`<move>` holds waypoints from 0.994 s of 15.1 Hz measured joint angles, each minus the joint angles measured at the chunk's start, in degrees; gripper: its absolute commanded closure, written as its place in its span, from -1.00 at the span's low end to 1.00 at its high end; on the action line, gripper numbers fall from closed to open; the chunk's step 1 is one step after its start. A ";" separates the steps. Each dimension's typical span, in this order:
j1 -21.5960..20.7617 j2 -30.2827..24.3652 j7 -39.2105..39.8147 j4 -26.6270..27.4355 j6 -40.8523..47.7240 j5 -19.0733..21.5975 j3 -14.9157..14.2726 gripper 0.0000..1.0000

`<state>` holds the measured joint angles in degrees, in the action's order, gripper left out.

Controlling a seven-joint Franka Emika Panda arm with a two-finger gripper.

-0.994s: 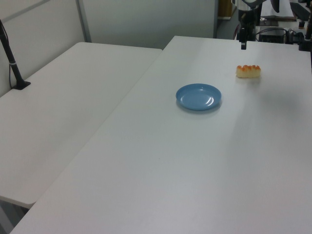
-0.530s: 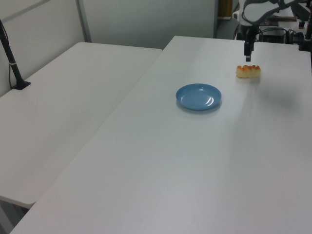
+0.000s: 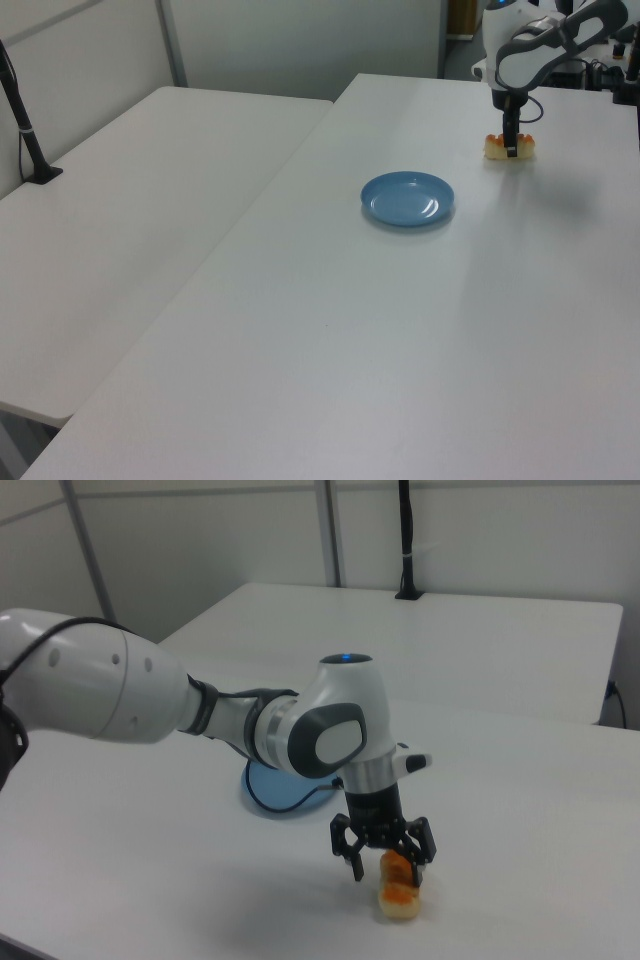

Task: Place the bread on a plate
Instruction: 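Close the gripper around the bread roll and lift it, then carry the held bread roll over the blue plate and lower it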

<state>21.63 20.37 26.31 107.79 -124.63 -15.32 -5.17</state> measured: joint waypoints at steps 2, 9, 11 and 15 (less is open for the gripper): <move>-0.03 1.25 0.02 0.01 -1.32 -0.82 0.02 -0.56; -0.11 1.90 0.12 -0.32 -2.56 -0.95 0.11 0.26; -0.11 1.89 0.24 -0.37 -2.56 -0.96 0.11 0.25; -0.05 1.37 0.47 -0.60 -2.56 -0.97 0.10 0.25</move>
<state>21.57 21.74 26.79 107.19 -127.19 -16.29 -5.07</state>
